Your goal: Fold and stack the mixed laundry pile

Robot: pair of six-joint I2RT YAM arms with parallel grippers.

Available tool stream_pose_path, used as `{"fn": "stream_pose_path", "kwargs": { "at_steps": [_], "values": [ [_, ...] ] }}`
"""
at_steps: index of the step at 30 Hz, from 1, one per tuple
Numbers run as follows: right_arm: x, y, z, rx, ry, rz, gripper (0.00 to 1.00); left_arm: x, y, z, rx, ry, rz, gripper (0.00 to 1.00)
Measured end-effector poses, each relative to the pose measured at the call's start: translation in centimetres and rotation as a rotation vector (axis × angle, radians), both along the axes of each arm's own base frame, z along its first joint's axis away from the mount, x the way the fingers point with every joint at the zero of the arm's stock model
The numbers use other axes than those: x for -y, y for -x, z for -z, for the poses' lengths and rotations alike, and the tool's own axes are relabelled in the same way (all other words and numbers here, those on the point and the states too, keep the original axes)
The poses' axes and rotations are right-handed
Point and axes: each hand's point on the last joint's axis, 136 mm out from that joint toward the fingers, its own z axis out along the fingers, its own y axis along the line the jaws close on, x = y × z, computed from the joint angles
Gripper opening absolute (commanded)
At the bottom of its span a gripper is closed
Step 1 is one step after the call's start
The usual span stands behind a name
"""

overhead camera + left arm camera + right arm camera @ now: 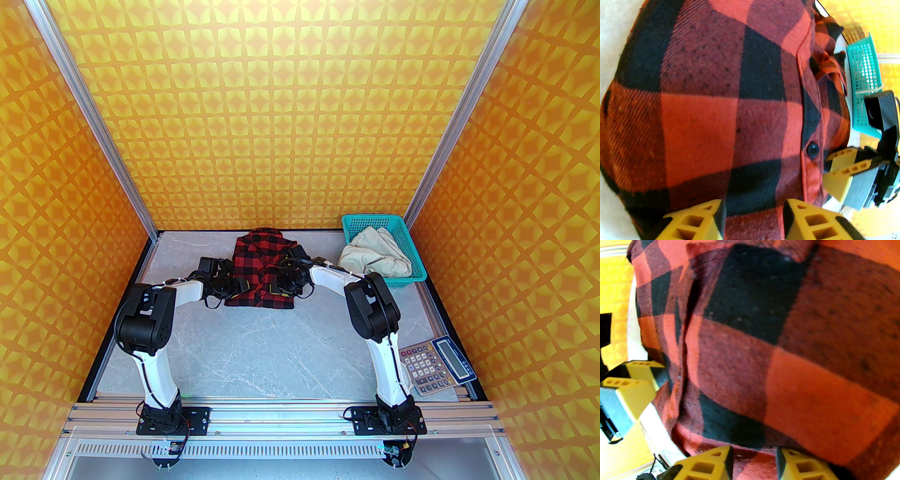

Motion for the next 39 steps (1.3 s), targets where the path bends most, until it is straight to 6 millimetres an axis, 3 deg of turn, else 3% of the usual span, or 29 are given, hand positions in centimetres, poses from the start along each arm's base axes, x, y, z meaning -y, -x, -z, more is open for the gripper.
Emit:
{"fn": "stream_pose_path", "kwargs": {
  "at_steps": [2, 8, 11, 13, 15, 18, 22, 24, 29, 39],
  "values": [
    [0.5, 0.1, -0.8, 0.004, 0.017, 0.009, 0.36, -0.1, -0.2, -1.5, 0.013, -0.015, 0.005, 0.51],
    [0.4, -1.9, -6.4, 0.123, -0.010, 0.032, 0.23, 0.8, -3.5, -10.3, 0.215, -0.015, 0.032, 0.37],
    [-0.6, -4.2, -9.1, 0.203, -0.039, 0.035, 0.17, 1.6, -4.6, -11.8, 0.265, -0.005, 0.047, 0.32],
    [-1.3, -5.9, -9.9, 0.244, -0.051, 0.039, 0.14, 2.2, -5.1, -10.8, 0.254, 0.003, 0.057, 0.31],
    [-1.9, -7.4, -9.4, 0.263, -0.051, 0.043, 0.13, 2.6, -5.5, -8.8, 0.220, 0.005, 0.063, 0.31],
    [-2.5, -8.8, -6.9, 0.247, -0.035, 0.046, 0.13, 2.9, -5.6, -4.7, 0.140, 0.005, 0.063, 0.30],
    [-2.4, -8.5, -2.5, 0.172, 0.005, 0.043, 0.13, 3.1, -5.4, -1.0, 0.062, 0.003, 0.063, 0.30],
    [-2.2, -8.3, -1.4, 0.150, 0.019, 0.042, 0.14, 3.1, -5.4, -0.4, 0.054, 0.005, 0.065, 0.30],
    [-1.6, -9.0, -1.4, 0.188, 0.067, 0.047, 0.15, 3.2, -5.5, 0.4, 0.060, 0.014, 0.065, 0.30],
    [0.1, -13.8, -0.2, 0.331, 0.217, 0.107, 0.20, 3.3, -5.1, 1.1, 0.065, 0.018, 0.068, 0.30]
  ]
}}
